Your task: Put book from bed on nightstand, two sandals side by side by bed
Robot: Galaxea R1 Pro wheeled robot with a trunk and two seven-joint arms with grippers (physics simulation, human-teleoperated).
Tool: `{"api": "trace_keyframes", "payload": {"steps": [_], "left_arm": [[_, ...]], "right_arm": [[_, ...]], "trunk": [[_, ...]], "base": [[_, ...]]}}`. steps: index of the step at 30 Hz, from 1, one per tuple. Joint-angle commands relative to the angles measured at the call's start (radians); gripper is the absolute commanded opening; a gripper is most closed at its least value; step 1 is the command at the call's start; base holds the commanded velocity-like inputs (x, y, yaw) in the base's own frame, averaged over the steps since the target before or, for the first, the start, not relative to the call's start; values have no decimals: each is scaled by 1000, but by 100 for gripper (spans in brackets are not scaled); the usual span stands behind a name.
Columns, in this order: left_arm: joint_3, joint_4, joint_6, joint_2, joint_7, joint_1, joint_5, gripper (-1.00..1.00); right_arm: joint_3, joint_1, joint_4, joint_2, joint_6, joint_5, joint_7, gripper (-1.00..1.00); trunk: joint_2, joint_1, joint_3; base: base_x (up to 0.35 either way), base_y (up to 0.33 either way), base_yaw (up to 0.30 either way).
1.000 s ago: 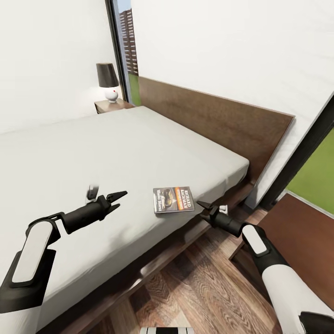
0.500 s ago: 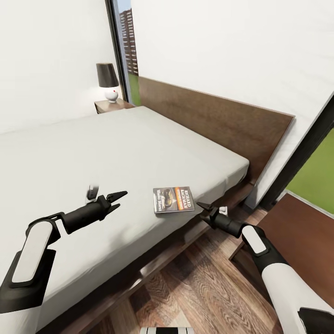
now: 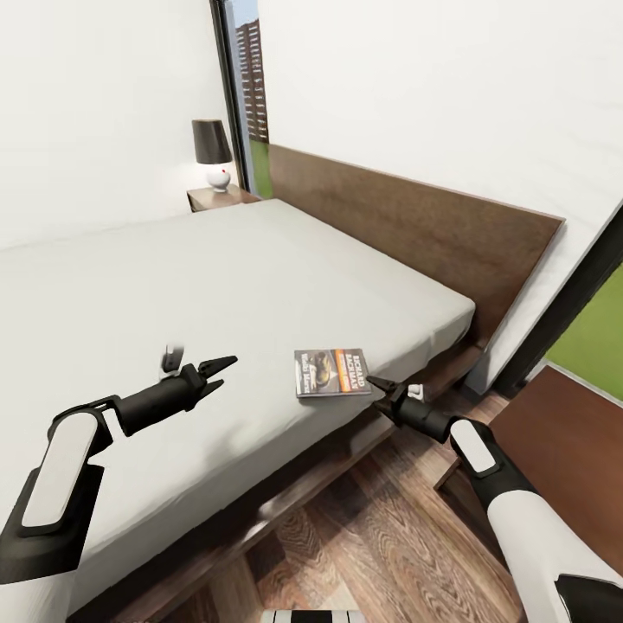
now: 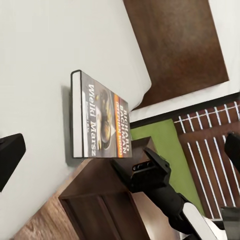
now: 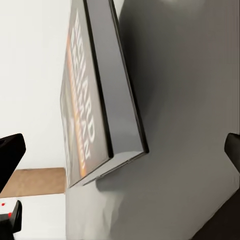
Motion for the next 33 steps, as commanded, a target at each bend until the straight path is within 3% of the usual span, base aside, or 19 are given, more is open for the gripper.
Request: {"api": "trace_keyframes", "payload": {"steps": [1,33], "left_arm": [[1,0,4,0,6,-1,7,100],[2,2,-5,1,9,24,3,100]], "right_arm": [[-3,0,0,0,6,0,1,100],[0,0,-13,6,3,4,1,100]], "trunk": [[0,0,0],[0,0,4]], "base": [[0,0,173],[13,0,20]]}}
